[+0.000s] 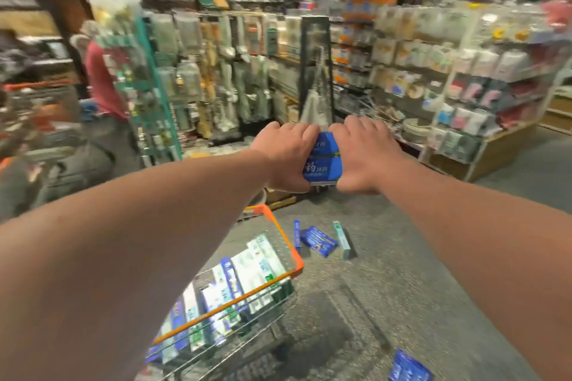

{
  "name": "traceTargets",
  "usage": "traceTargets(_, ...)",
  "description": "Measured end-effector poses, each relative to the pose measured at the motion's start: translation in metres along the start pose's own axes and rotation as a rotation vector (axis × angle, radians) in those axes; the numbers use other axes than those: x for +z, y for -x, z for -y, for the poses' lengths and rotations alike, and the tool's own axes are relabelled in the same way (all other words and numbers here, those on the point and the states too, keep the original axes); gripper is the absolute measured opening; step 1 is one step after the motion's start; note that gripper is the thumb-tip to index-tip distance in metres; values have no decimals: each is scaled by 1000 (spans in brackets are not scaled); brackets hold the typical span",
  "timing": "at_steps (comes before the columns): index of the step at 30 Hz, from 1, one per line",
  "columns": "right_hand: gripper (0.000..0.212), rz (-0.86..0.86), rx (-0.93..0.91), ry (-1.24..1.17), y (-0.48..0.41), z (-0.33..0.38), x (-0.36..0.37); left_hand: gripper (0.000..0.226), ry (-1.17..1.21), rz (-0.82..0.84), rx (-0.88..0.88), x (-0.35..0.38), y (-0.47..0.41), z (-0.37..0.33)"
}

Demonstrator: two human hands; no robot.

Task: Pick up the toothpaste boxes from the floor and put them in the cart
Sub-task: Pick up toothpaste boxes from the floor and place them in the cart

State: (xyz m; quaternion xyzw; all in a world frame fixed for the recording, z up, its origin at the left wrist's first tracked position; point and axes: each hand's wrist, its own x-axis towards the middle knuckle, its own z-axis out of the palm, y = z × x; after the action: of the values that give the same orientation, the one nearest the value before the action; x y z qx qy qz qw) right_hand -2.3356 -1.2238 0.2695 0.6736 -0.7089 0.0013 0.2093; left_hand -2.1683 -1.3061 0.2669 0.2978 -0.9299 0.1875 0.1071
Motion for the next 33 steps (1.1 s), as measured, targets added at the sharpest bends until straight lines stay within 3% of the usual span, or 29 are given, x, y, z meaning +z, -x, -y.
traceTargets(9,70,-63,-208,-127,-77,239,-28,83,-63,120,-215,12,178,180)
traceTargets(15,76,9,-257,-182,-106,379,4,84,-51,228,-221,65,272,273)
traceTargets(27,71,226,-158,-282,-156,452,155,92,104,467,-151,230,267,331)
traceTargets(33,71,384,59,-361,-151,502,280,84,43,674,7,357,250,333)
